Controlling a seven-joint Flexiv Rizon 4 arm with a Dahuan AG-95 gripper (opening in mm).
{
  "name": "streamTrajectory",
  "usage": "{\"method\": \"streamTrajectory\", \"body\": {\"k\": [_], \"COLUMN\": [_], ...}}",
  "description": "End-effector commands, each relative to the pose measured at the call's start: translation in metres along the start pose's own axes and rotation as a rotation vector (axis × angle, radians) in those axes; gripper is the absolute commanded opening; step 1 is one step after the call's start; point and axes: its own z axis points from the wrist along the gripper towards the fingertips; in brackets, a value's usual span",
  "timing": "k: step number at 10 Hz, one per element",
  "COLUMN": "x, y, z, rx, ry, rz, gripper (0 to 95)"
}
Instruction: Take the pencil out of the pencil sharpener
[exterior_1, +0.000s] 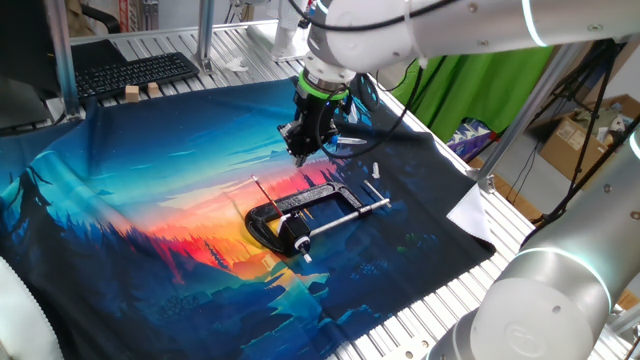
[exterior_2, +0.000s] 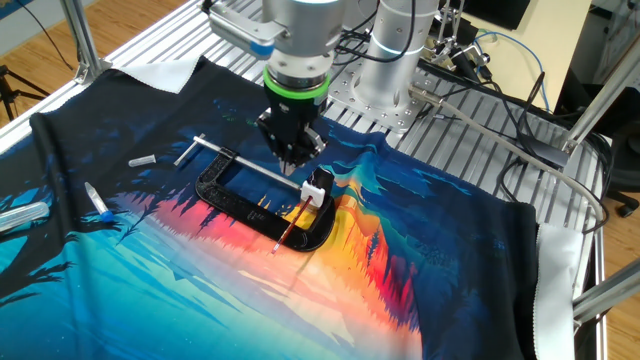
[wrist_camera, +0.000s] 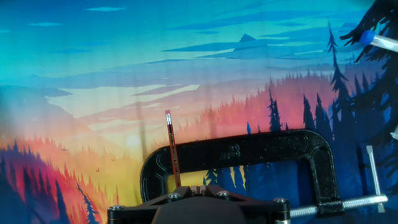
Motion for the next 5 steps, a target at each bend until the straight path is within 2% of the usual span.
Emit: {"method": "streamTrajectory", "body": {"k": [1, 5], "x": [0.001, 0.0016], "y": [-0.0003, 0.0008], "z": [-0.0003, -0.0008], "rx": [0.005, -0.001], "ry": [-0.002, 0.0], "rz": [-0.005, -0.01], "gripper": [0.0, 0.0]}}
